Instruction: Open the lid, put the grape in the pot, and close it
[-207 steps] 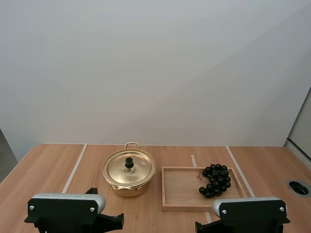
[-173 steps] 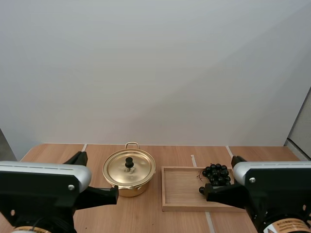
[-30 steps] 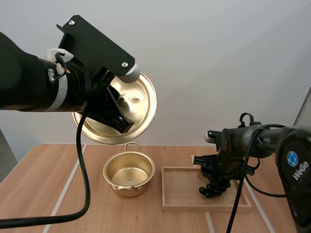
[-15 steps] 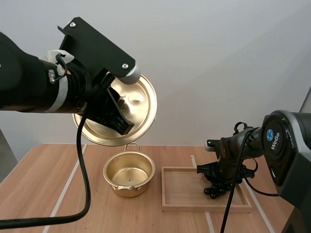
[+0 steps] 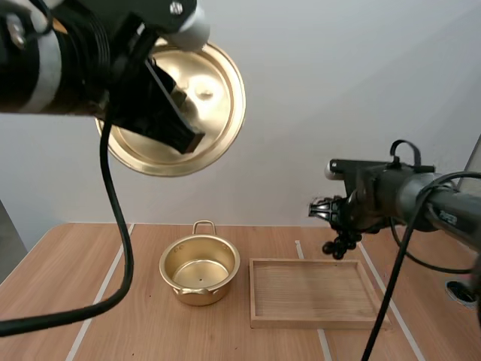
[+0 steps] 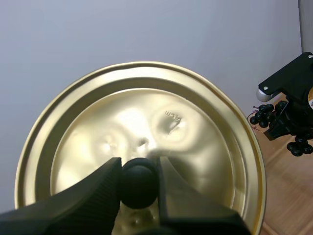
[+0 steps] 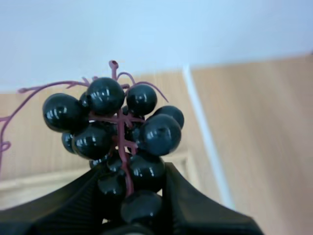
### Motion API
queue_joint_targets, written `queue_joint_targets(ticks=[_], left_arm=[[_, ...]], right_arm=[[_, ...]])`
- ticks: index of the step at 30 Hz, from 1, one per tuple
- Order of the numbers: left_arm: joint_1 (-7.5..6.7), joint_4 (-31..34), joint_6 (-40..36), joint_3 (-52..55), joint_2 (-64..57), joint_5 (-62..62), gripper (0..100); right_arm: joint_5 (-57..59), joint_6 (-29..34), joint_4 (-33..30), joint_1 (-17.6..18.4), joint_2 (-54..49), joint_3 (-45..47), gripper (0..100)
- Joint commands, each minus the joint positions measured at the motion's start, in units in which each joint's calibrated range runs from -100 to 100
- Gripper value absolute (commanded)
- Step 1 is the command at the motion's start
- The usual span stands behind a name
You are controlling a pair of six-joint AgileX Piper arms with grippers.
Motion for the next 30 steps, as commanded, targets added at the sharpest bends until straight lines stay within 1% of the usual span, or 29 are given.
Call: queue_joint_targets(ticks=[1,2,3,4,6,7,8,10,11,12,13,14,15,18,20,25,30], left_arm=[[-0.15,-0.1,-1.1,-8.1,-0.3,3.3,0],[-0.15,0.1,-1.1,-11.0,-0.3,4.9,0],[-0.15,0.2,-1.1,-12.3,-0.3,5.5,0],[-0.15,0.2,-1.2,-15.4,-0.3,6.9,0],[-0.15,1.0,-2.3,-20.2,-0.3,8.0,0],[-0.15,1.5,-3.0,-21.5,-0.3,8.2,0],[-0.15,2.7,-4.3,-24.0,-0.3,8.2,0],[-0.15,4.5,-5.7,-27.7,-0.3,8.2,0],[-0.15,4.9,-6.0,-28.7,-0.3,8.2,0],[-0.15,6.5,-6.6,-31.4,-0.3,8.2,0],[-0.15,6.7,-6.8,-31.7,-0.3,8.2,0],[-0.15,8.4,-7.3,-34.0,-0.3,8.2,0],[-0.15,9.1,-7.6,-34.9,-0.3,8.2,0],[-0.15,10.6,-7.9,-37.9,-0.3,8.2,0],[-0.15,10.6,-7.9,-38.9,-0.3,8.2,0],[-0.15,10.7,-8.9,-39.4,-0.3,9.7,0],[-0.15,10.8,-8.9,-39.4,-0.3,11.0,0]], right_arm=[[1.4,-9.1,0.7,3.1,-16.6,-7.2,0],[1.4,-12.1,1.7,4.4,-18.4,-8.1,0],[1.4,-14.1,2.6,4.8,-19.0,-8.4,0],[1.4,-19.4,5.9,6.7,-20.8,-9.3,0],[1.7,-27.5,11.0,10.3,-22.0,-10.1,0],[1.7,-29.4,12.7,10.9,-22.0,-10.1,0],[1.7,-33.3,15.6,13.2,-22.1,-10.1,0],[2.1,-36.4,18.3,16.3,-20.8,-10.1,0],[2.1,-36.7,18.5,17.5,-20.0,-10.1,0],[2.1,-36.7,18.5,19.7,-18.4,-10.1,0],[2.1,-36.7,18.5,20.3,-17.9,-10.1,0],[1.9,-36.7,18.5,22.1,-15.8,-10.1,0],[1.7,-36.7,18.5,22.6,-15.2,-10.1,0],[-1.8,-36.7,18.5,25.7,-9.5,-10.1,0],[-4.1,-36.7,18.5,26.7,-6.4,-10.1,0],[-8.9,-36.8,17.8,27.0,1.1,-10.1,0],[-13.8,-36.8,12.7,27.0,8.5,-10.1,0]])
